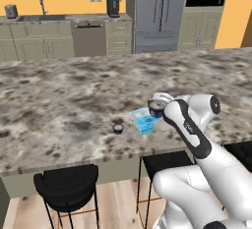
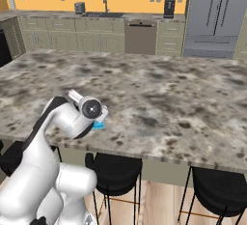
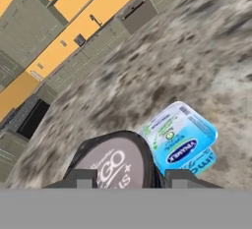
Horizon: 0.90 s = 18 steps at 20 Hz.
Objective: Stack the yogurt containers by placing the smaller containers on top of the larger containers.
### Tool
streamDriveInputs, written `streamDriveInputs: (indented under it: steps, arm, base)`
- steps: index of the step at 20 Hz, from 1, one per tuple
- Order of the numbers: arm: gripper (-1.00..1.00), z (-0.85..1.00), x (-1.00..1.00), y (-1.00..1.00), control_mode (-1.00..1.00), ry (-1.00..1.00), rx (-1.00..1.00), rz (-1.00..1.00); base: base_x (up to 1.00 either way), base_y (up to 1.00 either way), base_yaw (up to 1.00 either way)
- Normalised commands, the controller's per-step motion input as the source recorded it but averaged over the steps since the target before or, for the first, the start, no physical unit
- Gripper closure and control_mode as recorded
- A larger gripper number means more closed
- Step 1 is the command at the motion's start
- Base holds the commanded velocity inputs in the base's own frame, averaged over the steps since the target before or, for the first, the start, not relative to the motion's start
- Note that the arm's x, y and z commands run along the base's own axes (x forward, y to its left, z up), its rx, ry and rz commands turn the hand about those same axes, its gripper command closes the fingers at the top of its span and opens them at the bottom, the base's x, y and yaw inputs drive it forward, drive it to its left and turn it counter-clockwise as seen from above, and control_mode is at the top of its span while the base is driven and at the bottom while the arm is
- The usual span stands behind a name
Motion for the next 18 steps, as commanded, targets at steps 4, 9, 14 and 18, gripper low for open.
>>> streamDriveInputs:
  steps: [4, 9, 14, 18]
  arm:
    - [1.00, -0.07, 0.18, -0.05, -1.00, 0.00, 0.02, 0.00]
    - [1.00, -0.11, 0.11, 0.00, -1.00, 0.00, 0.00, 0.00]
    - [1.00, -0.18, 0.09, 0.00, -1.00, 0.00, 0.00, 0.00]
    - [1.00, -0.17, 0.13, 0.00, -1.00, 0.00, 0.00, 0.00]
  base:
    - [0.00, 0.00, 0.00]
    - [0.00, 0.00, 0.00]
    - [0.00, 0.00, 0.00]
    - [0.00, 0.00, 0.00]
